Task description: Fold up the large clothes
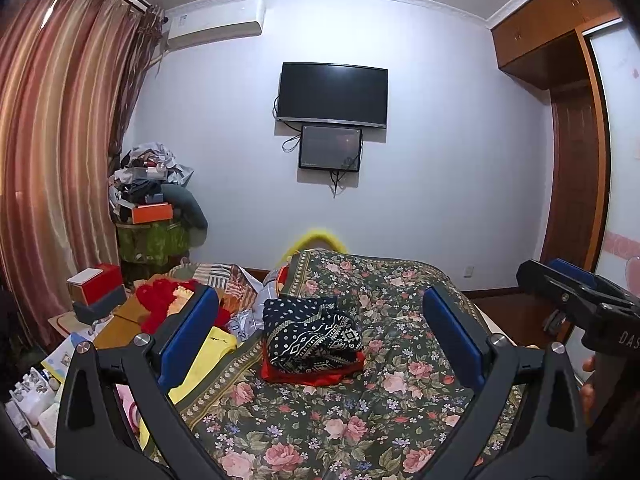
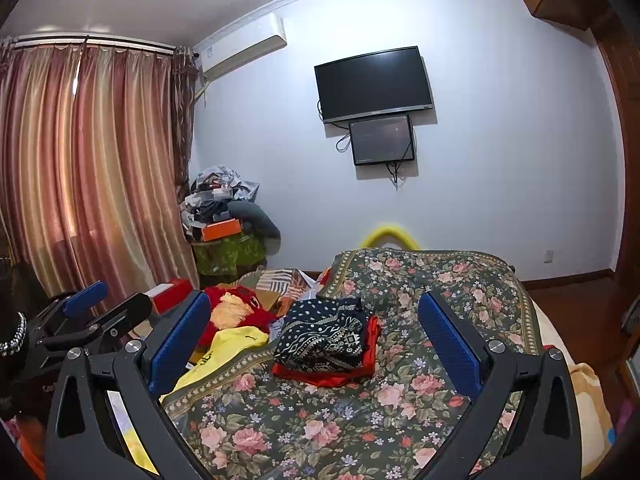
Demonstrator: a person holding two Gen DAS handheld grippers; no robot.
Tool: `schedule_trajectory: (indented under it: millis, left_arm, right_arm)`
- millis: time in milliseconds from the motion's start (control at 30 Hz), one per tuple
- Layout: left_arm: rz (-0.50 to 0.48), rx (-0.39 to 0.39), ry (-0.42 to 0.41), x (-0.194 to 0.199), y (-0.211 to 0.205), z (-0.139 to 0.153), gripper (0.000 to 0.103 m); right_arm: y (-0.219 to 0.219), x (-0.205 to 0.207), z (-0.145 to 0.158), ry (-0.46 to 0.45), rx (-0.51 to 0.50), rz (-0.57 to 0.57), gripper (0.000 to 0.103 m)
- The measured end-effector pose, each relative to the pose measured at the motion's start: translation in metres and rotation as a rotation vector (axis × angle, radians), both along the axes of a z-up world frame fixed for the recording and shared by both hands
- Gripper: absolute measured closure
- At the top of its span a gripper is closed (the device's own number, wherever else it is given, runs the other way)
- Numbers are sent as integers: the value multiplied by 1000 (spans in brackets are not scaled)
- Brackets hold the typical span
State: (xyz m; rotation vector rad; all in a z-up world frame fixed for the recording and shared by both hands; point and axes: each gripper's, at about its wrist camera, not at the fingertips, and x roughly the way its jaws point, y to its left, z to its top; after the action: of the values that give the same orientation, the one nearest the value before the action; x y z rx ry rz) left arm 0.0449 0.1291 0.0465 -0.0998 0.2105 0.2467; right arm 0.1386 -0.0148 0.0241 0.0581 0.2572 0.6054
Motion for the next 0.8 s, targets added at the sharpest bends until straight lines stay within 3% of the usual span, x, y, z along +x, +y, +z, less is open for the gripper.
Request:
schedule_trajectory:
  millis: [800]
  left_arm:
    - [-4, -28, -9, 0, -3, -1, 0]
  right_arm:
    - [-4, 1, 3, 2, 2, -8, 0]
